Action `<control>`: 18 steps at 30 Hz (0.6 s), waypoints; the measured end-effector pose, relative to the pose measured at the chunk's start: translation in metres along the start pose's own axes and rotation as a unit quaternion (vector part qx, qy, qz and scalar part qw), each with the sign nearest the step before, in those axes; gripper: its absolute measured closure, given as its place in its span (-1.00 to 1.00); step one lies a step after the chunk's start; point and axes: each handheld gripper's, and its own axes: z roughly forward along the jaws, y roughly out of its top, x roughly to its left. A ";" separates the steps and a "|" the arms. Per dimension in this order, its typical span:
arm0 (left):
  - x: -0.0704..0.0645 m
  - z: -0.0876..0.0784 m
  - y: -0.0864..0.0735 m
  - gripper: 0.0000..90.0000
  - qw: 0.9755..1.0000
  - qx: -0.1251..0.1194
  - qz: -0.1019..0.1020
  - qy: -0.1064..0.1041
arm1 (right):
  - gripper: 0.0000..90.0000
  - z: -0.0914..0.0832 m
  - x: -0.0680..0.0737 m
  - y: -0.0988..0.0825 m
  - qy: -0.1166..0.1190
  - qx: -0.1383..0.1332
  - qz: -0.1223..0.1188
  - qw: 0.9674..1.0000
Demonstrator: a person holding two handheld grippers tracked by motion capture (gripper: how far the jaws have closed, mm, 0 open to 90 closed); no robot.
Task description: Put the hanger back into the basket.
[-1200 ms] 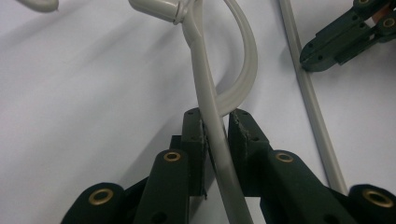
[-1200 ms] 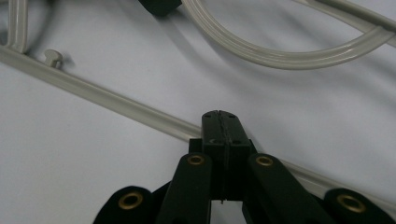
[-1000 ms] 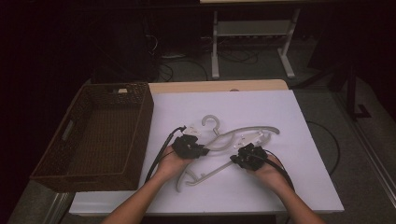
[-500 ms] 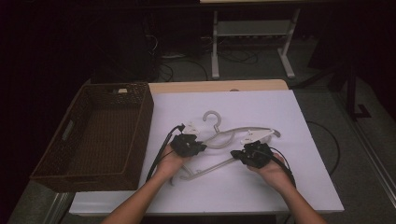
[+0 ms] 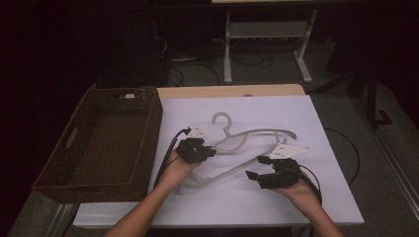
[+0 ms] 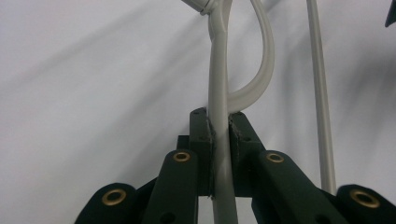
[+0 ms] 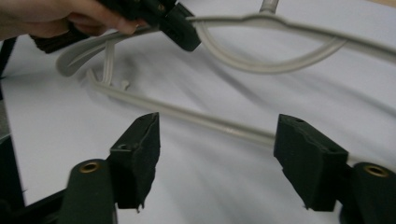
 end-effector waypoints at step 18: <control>0.012 -0.066 0.043 0.84 0.999 -0.014 -0.012 0.037 | -0.60 -0.021 0.004 -0.018 -0.002 -0.027 0.001 1.000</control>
